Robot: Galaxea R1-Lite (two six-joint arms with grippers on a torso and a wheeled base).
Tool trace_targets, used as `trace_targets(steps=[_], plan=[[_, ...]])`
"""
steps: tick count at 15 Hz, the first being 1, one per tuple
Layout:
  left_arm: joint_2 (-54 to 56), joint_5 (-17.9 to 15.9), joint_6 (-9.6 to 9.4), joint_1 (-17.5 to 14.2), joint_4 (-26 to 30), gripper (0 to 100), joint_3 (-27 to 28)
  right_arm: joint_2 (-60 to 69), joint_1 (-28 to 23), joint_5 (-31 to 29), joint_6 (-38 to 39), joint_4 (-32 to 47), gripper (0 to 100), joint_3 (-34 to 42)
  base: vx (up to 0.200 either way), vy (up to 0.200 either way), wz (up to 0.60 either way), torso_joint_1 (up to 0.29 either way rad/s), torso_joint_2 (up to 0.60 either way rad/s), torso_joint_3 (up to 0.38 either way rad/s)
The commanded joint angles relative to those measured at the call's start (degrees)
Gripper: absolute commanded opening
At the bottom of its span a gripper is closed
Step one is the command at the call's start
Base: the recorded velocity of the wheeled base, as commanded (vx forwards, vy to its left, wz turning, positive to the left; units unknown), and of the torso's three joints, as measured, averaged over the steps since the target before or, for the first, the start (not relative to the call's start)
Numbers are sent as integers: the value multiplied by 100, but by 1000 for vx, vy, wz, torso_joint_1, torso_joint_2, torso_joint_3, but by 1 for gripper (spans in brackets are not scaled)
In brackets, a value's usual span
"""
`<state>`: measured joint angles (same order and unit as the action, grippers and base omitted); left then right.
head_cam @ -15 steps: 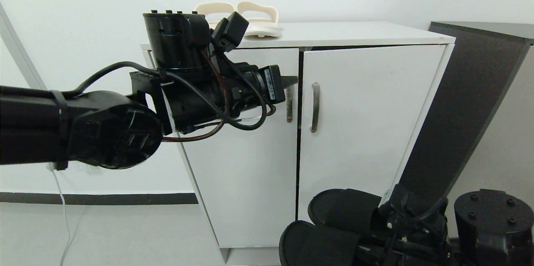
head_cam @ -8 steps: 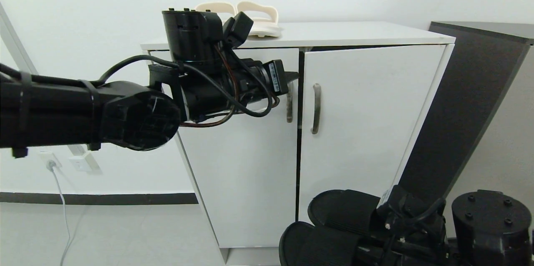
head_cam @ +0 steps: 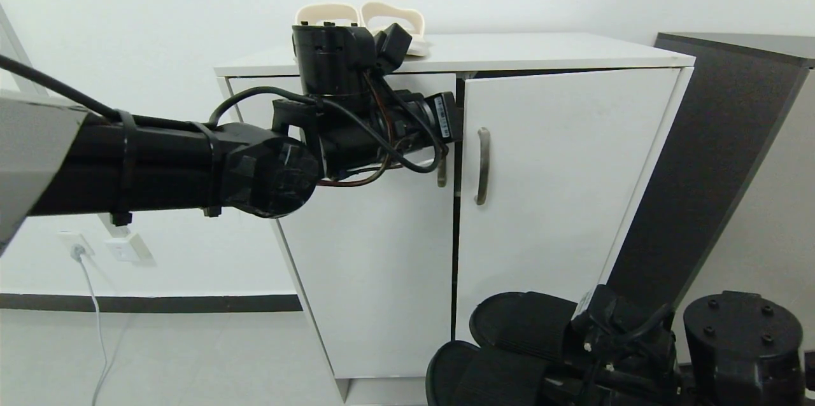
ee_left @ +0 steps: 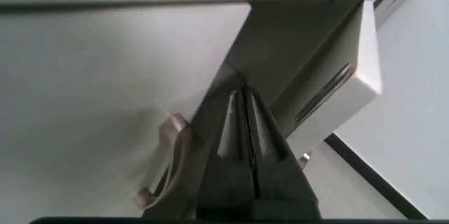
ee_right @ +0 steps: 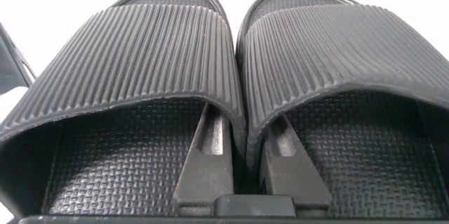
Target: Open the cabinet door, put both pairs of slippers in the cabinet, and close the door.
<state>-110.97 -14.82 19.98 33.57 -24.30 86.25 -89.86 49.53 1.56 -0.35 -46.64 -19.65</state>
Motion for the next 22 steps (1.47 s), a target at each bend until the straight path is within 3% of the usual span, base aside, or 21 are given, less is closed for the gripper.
trace_targets(steps=[1,4,7,9,11,13,16,18,20,22], plan=[[-39,-3,6,35,-5,0,-12,-32,39,-7,-9,-3,0,40,0,0,0,0,0,0],[-21,6,15,62,57,0,-82,-14,109,-15,0,-3,0,75,0,0,0,0,0,0],[128,6,120,237,13,0,-389,-14,171,-7,-9,-3,0,111,-200,0,0,4,2,1],[339,15,94,712,-102,0,-961,-41,250,-7,0,-3,0,111,-200,0,0,0,-2,0],[524,59,103,1160,-620,0,-1532,-23,329,-7,0,-3,0,155,-200,0,0,-5,0,0],[541,129,103,1239,-796,0,-1576,3,426,-7,-9,-12,0,199,-200,0,0,5,5,5],[629,129,103,510,-928,0,-1629,3,443,-15,0,-12,0,190,0,0,0,0,0,0],[1069,120,111,-35,-1121,0,-2130,-23,408,-15,0,-12,0,181,0,0,0,0,0,0],[2255,129,85,-457,-1244,0,-3228,-67,206,-7,0,-12,0,111,0,0,0,0,0,0],[3635,138,6,-598,-1148,0,-4389,-129,39,-33,27,-12,0,-39,0,0,0,0,0,0]])
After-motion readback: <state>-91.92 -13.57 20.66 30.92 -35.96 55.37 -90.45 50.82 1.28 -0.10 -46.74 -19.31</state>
